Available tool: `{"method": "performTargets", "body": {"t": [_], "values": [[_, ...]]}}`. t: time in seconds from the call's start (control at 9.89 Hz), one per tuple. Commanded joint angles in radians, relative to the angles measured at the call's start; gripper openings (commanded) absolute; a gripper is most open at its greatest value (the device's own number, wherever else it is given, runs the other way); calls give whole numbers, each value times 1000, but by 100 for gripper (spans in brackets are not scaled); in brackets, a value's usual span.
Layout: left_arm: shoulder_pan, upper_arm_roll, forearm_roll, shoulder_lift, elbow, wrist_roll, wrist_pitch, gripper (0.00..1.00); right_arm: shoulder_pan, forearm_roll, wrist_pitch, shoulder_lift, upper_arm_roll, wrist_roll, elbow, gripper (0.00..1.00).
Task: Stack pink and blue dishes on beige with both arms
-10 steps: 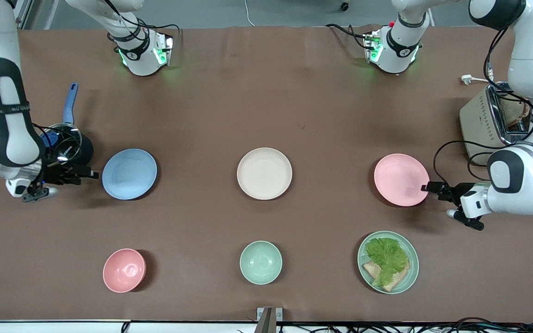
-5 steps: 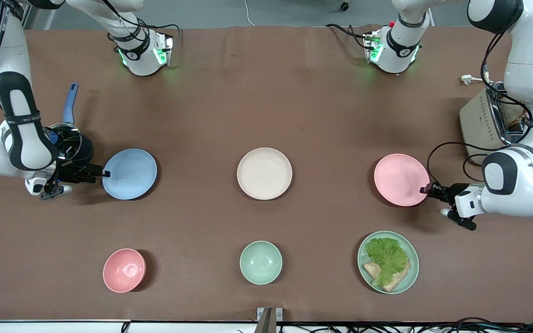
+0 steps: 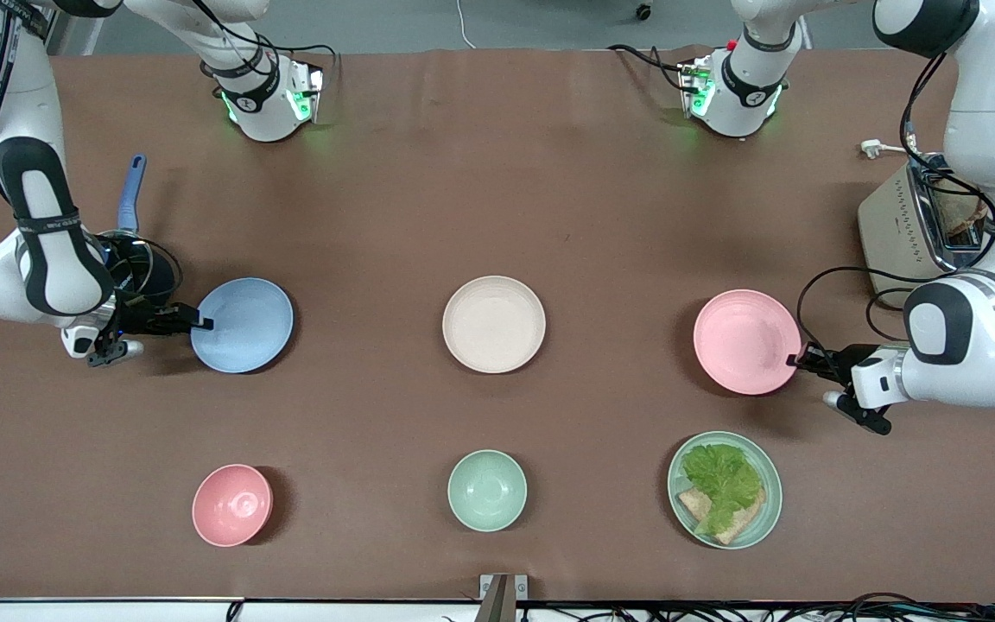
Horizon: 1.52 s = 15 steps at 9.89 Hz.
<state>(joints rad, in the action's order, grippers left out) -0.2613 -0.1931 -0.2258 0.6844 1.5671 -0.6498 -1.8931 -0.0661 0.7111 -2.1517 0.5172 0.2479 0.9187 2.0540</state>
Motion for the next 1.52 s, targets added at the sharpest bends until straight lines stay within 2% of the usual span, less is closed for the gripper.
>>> {"method": "performTargets", "body": {"t": [0.0,0.2,0.3,0.51,0.81,0.91,1.11,1.42], "values": [[17,-99,0,-119,27,167,52,0,0,30,7,-25,1,8,21,0],[28,-236,19,-143,27,385,42,0,6,27,89,-37,17,-59,-15,0],[78,-270,63,-144,25,514,19,0,8,16,142,-46,36,-76,-52,0],[265,-275,228,-134,15,851,-68,0,25,-25,229,-91,85,-182,-153,0],[416,-270,244,-65,25,1053,-219,0,74,-201,387,-112,71,-502,-367,0],[450,-266,278,-37,28,1109,-257,0,86,-241,412,-114,33,-593,-417,0],[482,-267,347,24,30,1206,-320,0,86,-330,395,-123,-109,-812,-439,0],[508,-267,350,58,39,1245,-366,1,86,-335,340,-141,-304,-1070,-430,0]]}}
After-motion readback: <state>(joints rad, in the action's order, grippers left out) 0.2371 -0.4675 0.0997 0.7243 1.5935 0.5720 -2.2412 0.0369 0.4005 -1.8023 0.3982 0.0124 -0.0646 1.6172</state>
